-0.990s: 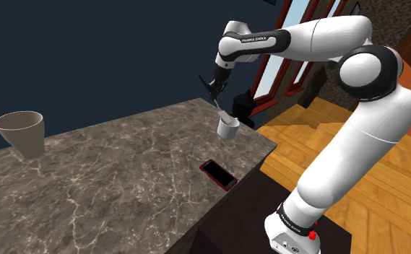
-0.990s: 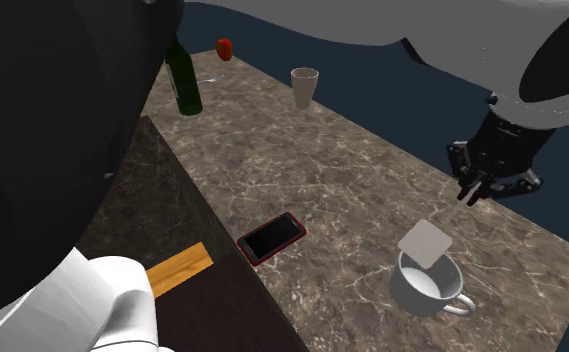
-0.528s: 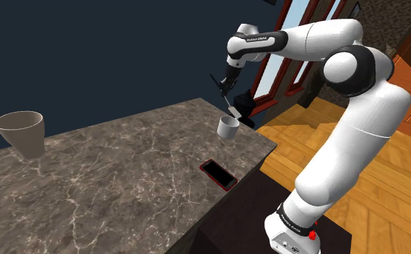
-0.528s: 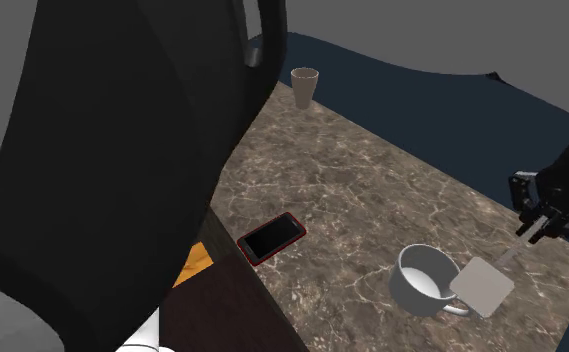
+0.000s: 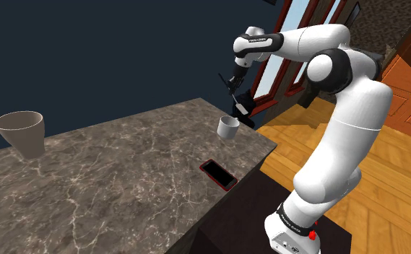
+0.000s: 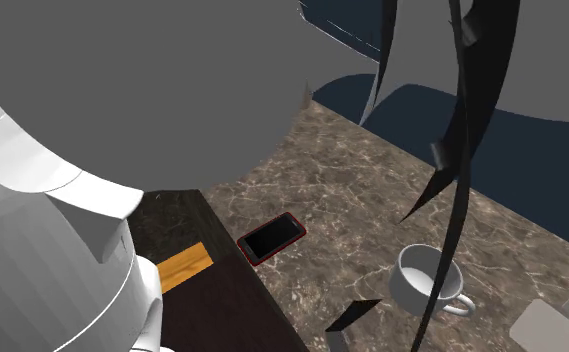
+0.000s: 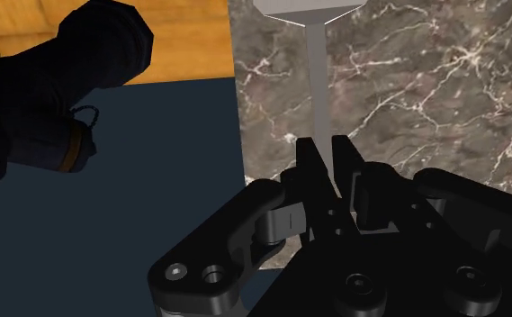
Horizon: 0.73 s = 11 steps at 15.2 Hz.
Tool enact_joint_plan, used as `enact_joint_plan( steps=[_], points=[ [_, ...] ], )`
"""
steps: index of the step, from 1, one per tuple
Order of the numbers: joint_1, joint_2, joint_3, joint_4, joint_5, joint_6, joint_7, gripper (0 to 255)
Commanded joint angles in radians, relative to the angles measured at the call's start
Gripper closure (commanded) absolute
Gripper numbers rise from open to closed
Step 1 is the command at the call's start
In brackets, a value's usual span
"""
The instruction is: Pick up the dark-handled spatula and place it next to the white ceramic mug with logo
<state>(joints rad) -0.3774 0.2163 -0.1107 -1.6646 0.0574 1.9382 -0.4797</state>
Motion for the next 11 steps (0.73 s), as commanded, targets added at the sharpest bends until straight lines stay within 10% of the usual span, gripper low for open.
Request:
enact_joint_plan(
  steps=[1, 11],
  points=[
    [-0.002, 0.003, -0.001, -0.021, 0.001, 0.024, -0.005, 255],
    [-0.002, 0.035, 0.001, -0.114, 0.008, 0.149, -0.013, 255]
  ],
)
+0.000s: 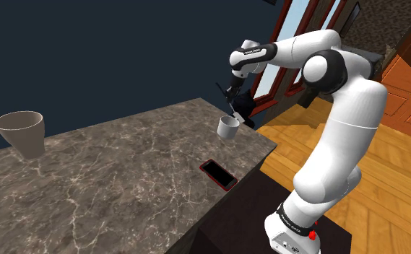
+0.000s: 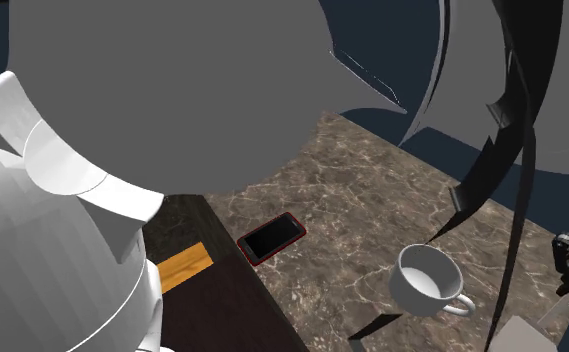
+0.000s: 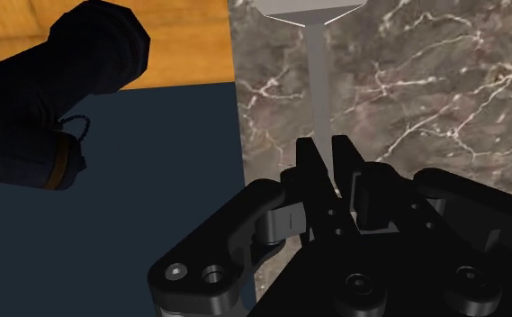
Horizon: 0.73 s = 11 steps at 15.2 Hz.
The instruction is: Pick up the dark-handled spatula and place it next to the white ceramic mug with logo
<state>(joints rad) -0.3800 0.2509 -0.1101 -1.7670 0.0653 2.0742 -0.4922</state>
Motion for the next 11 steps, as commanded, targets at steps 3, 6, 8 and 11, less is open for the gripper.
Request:
enact_joint_plan(
  steps=[3, 6, 8, 11],
  points=[
    [0.000, 0.013, 0.001, -0.035, 0.003, 0.049, -0.003, 255],
    [0.000, 0.028, 0.002, -0.056, 0.006, 0.084, -0.006, 255],
    [-0.001, 0.039, 0.003, -0.069, 0.008, 0.108, -0.008, 255],
    [-0.001, 0.056, 0.004, -0.086, 0.012, 0.143, -0.011, 255]
  ],
)
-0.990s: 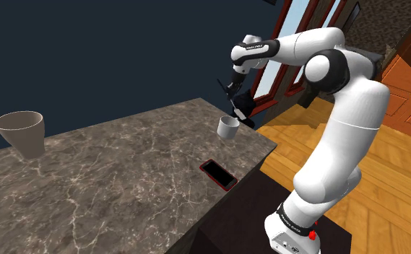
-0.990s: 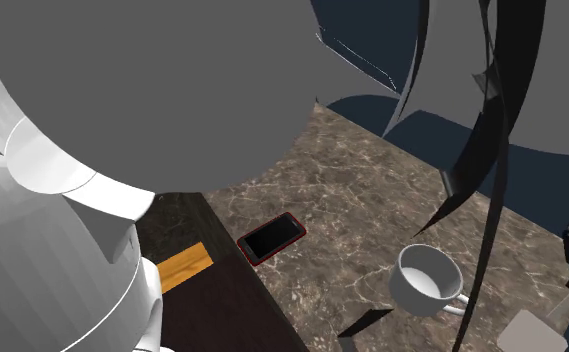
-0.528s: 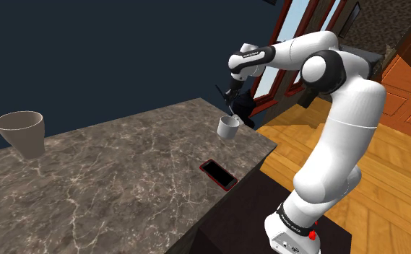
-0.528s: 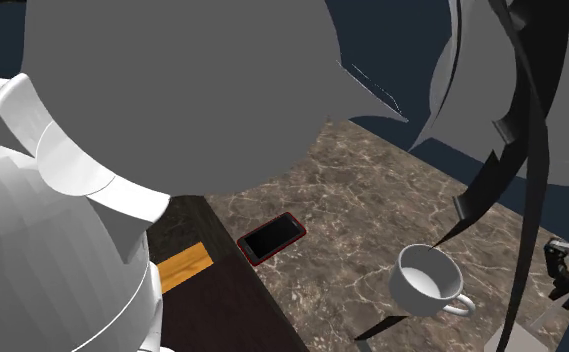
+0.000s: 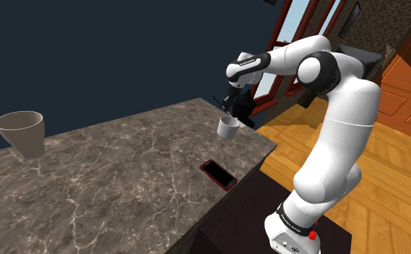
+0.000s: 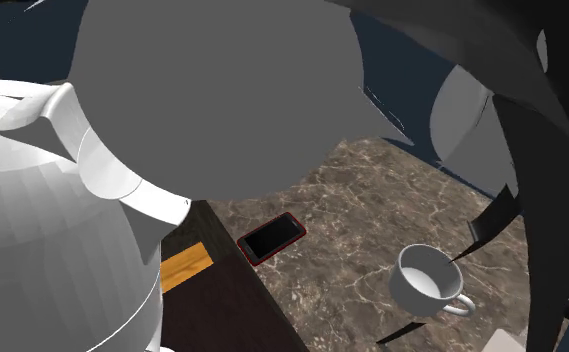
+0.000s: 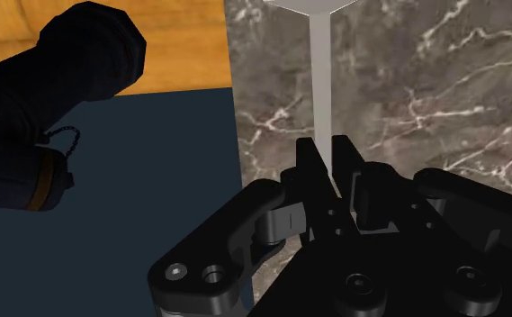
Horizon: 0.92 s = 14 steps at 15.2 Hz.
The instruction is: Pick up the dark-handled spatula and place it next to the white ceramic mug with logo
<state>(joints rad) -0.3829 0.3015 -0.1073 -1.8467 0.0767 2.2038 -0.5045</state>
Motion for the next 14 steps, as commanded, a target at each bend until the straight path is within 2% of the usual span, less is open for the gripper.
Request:
enact_joint_plan(
  steps=[1, 10, 11, 14],
  points=[
    [0.001, 0.012, 0.002, -0.012, 0.002, 0.025, 0.001, 255],
    [0.001, 0.021, 0.002, -0.020, 0.004, 0.041, -0.001, 255],
    [0.001, 0.021, 0.002, -0.020, 0.004, 0.041, -0.001, 0],
    [0.001, 0.021, 0.002, -0.020, 0.004, 0.041, -0.001, 0]
  ],
)
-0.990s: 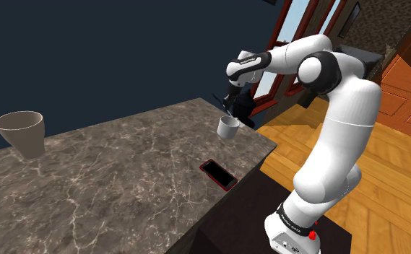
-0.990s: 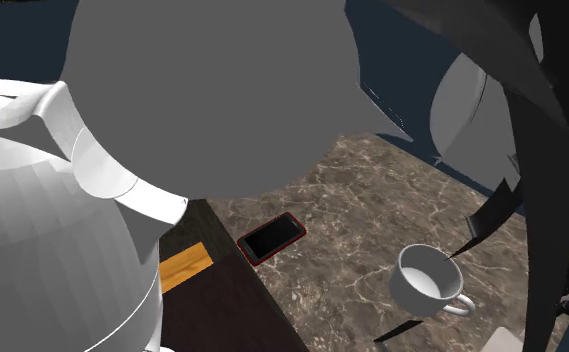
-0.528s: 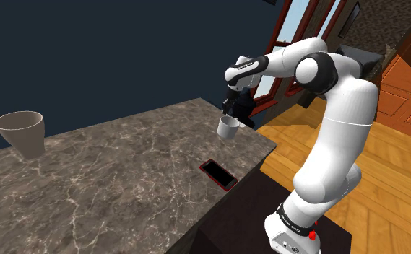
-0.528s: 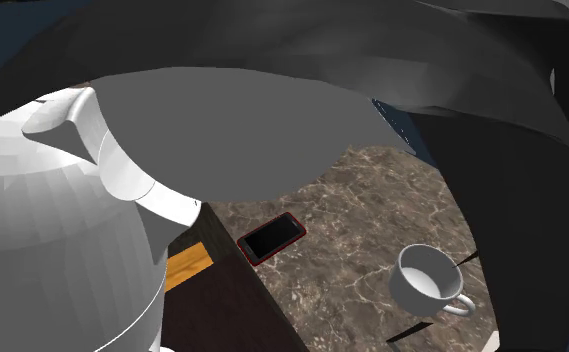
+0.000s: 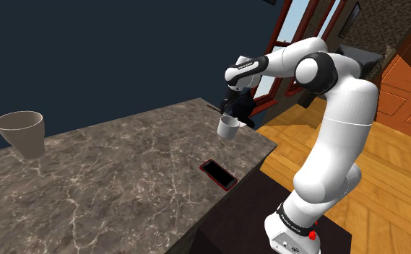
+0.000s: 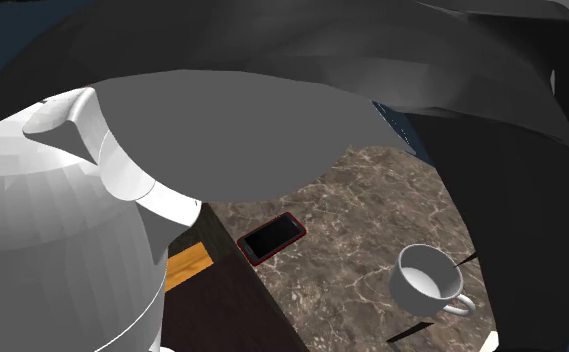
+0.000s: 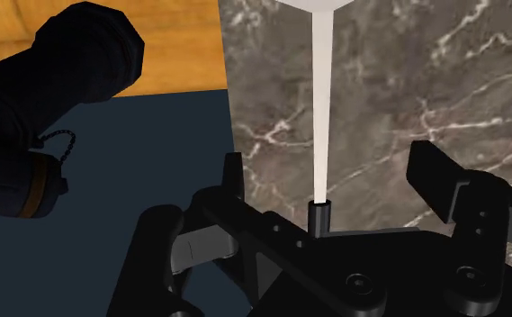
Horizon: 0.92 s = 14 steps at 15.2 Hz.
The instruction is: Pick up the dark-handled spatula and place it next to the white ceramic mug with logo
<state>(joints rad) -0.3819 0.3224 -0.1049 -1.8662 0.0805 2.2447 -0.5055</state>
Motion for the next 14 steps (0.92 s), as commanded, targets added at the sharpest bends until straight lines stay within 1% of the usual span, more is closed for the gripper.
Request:
enact_joint_plan(
  steps=[1, 2, 6, 14],
  points=[
    [0.000, 0.000, 0.000, 0.000, 0.000, 0.000, 0.000, 0],
    [0.000, 0.000, 0.000, 0.000, 0.000, 0.000, 0.000, 0],
    [0.001, -0.062, -0.005, 0.044, -0.011, -0.106, 0.007, 0],
    [0.001, -0.062, -0.005, 0.044, -0.012, -0.106, 0.007, 0]
  ],
)
